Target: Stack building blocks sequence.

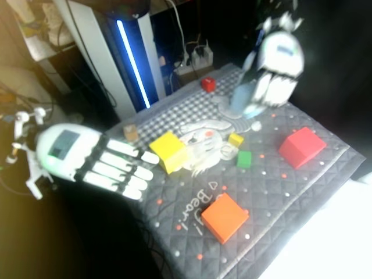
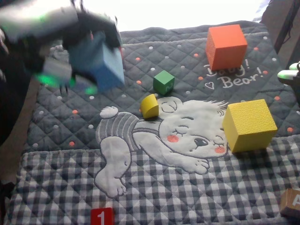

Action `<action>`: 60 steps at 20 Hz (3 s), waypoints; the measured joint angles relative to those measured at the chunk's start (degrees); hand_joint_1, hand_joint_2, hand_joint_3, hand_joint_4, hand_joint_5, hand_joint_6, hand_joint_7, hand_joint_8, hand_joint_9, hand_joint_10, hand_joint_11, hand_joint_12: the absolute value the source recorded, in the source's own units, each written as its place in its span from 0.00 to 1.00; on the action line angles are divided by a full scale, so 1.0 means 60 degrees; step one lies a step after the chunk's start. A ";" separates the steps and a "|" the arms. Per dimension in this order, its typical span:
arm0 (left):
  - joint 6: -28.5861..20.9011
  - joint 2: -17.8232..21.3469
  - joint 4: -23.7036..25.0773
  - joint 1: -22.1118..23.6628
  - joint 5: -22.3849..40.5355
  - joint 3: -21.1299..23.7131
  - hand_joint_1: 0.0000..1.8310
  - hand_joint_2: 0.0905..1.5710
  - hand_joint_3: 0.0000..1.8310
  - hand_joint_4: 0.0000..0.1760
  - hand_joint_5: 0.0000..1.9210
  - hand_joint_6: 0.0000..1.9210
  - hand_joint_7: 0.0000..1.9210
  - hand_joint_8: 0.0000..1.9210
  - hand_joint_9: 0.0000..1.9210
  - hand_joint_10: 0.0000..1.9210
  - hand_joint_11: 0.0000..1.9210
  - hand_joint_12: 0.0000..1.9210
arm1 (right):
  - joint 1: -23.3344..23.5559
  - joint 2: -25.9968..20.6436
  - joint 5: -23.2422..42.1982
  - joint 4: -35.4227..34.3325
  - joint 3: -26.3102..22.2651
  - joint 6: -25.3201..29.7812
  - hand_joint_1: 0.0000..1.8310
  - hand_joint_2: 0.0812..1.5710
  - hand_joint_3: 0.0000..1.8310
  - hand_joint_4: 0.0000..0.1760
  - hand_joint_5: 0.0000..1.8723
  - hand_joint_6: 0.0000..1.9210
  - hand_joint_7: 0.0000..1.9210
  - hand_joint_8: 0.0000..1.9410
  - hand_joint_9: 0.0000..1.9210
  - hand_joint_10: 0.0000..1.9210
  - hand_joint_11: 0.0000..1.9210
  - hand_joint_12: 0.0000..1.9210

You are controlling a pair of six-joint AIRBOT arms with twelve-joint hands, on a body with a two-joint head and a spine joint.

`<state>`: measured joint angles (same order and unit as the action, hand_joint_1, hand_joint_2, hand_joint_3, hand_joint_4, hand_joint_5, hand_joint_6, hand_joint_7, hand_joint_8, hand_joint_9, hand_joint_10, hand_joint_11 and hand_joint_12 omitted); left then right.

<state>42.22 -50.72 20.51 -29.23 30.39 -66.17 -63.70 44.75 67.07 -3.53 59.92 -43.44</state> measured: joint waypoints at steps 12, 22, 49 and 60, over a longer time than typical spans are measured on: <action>0.0812 -0.2324 -0.1701 0.1523 -0.2193 -0.2954 0.82 0.68 0.00 0.00 0.49 0.52 0.47 0.55 0.52 0.53 0.43 0.74 | 0.0000 0.0084 0.0011 0.0007 0.0062 0.0000 0.59 0.68 0.00 0.41 0.16 0.00 0.17 0.00 0.18 0.00 0.13 0.10; 0.1501 -0.2353 -0.2197 0.1490 -0.2718 -0.3107 0.82 0.69 0.00 0.00 0.50 0.53 0.47 0.56 0.48 0.58 0.38 0.77 | 0.0000 0.0098 0.0022 -0.0018 0.0066 -0.0004 0.58 0.69 0.00 0.46 0.17 0.00 0.18 0.00 0.18 0.00 0.14 0.11; 0.2393 -0.3042 -0.2459 0.1716 -0.3628 -0.3770 0.61 0.60 0.00 0.00 0.48 0.03 0.31 0.38 0.25 0.64 0.23 0.88 | -0.0011 0.0204 0.0022 -0.0011 0.0120 -0.0004 0.57 0.69 0.00 0.42 0.17 0.00 0.17 0.00 0.17 0.00 0.13 0.11; 0.2393 -0.3118 -0.2492 0.1657 -0.3727 -0.3770 0.52 0.60 0.00 0.29 0.34 0.00 0.37 0.02 0.33 0.19 0.21 0.61 | -0.0011 0.0222 0.0022 -0.0022 0.0120 0.0000 0.57 0.69 0.00 0.58 0.16 0.00 0.16 0.00 0.14 0.00 0.10 0.12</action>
<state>56.58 -69.43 5.56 -19.29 8.03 -88.79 -63.77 46.09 67.20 -3.66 60.64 -43.44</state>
